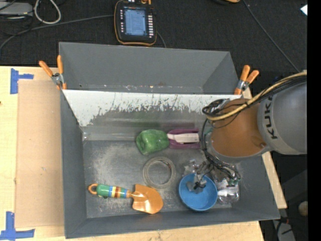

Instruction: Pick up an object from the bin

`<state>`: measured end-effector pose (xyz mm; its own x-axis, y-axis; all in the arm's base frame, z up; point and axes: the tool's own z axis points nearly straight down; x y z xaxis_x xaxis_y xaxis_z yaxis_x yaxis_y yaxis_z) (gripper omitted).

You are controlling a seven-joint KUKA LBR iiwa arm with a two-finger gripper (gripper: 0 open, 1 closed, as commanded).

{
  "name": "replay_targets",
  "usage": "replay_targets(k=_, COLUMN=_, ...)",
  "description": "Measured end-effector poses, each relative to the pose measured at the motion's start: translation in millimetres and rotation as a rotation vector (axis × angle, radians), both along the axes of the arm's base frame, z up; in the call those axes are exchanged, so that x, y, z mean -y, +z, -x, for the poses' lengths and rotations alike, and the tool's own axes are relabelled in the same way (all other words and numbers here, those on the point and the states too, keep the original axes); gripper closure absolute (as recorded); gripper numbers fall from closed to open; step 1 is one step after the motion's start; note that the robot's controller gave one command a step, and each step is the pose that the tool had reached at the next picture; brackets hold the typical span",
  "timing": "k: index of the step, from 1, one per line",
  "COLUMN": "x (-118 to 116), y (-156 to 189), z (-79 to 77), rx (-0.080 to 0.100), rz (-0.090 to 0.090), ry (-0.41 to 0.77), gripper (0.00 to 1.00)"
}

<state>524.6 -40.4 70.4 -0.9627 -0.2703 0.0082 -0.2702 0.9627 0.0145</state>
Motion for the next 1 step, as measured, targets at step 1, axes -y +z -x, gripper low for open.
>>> replay_targets(k=1, x=1.5, y=7.1, z=0.3, rx=-0.001, rz=0.000, ry=-0.003, gripper=1.00)
